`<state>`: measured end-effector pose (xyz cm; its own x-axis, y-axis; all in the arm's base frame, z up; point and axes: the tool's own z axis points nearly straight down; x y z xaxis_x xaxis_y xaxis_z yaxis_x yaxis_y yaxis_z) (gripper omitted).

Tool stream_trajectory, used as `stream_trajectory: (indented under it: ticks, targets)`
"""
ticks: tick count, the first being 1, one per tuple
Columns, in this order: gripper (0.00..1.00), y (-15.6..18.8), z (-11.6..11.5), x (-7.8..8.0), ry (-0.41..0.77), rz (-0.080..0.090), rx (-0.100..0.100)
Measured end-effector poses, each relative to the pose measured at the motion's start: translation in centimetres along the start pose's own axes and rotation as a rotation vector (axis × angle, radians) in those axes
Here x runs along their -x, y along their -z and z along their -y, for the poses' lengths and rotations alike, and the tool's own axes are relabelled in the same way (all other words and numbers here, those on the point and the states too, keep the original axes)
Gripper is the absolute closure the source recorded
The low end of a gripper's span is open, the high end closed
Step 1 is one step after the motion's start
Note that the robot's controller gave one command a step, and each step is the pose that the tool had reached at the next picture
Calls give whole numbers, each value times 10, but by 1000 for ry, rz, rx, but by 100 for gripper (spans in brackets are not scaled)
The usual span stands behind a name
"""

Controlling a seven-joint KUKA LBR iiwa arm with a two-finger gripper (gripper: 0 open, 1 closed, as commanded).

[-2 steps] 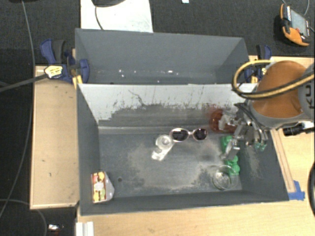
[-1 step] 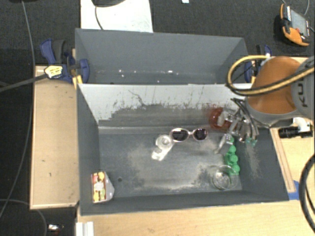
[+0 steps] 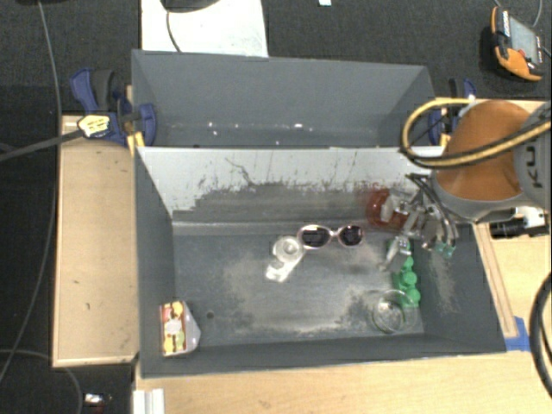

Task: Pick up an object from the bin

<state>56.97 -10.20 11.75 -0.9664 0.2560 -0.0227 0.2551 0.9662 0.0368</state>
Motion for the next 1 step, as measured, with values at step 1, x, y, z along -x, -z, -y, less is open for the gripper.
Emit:
stream_trajectory:
  ticks: [1]
  targets:
    - [0, -5, 9, 24, -137, 4, -2]
